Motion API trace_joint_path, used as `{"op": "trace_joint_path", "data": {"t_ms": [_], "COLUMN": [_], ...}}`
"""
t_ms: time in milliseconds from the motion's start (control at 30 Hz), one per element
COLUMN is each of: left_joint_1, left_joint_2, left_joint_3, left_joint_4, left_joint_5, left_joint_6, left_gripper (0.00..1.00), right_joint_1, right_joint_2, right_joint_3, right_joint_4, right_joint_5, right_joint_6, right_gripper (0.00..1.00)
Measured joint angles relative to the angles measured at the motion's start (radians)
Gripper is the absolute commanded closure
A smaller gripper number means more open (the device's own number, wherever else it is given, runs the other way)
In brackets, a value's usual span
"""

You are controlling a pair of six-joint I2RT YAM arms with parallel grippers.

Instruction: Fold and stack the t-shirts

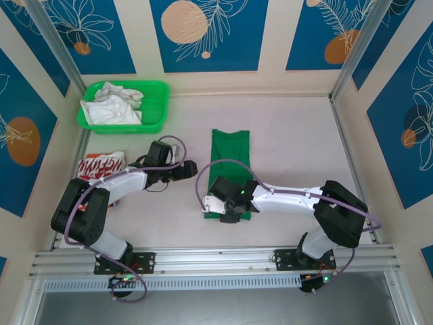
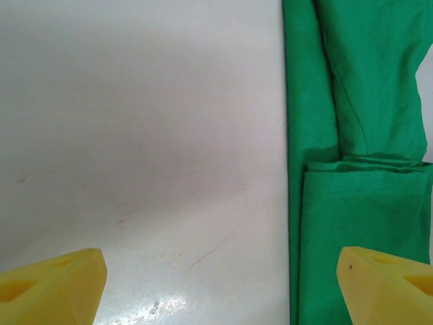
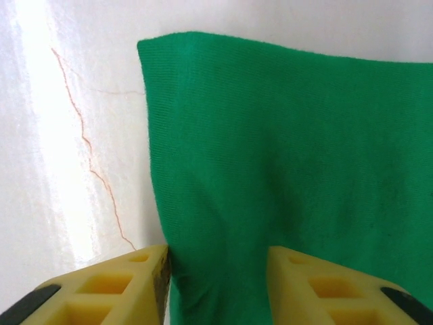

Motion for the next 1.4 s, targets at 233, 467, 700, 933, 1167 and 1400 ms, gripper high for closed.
{"op": "trace_joint_path", "data": {"t_ms": [233,467,700,933,1167,1400], "left_joint_1": [0.0,0.0,0.0,-0.01,-0.072,-0.145], "left_joint_2": [0.002,0.011,0.012,0.044,0.157,0.279], "left_joint_3": [-0.002,-0.002,-0.003,0.002,0.138,0.353], "left_joint_4": [0.001,0.009,0.019,0.057,0.053,-0.072], "left_joint_5": [0.003,0.003,0.005,0.026,0.002,-0.112], "left_joint_6": [0.0,0.0,0.0,-0.031,-0.087,-0.158], "left_gripper": [0.12,0.12,0.11,0.14,0.29,0.46], "right_joint_1": [-0.001,-0.005,-0.01,-0.01,-0.015,-0.038], "right_joint_2": [0.058,0.09,0.085,0.007,-0.102,-0.109], "right_joint_3": [0.0,0.0,0.012,0.011,0.011,0.011], "right_joint_4": [0.02,0.037,0.023,-0.074,-0.143,-0.162], "right_joint_5": [-0.005,-0.013,-0.019,-0.174,-0.268,-0.29], "right_joint_6": [-0.004,-0.008,-0.011,0.014,0.042,0.047], "right_gripper": [0.55,0.7,1.0,1.0,1.0,1.0]}}
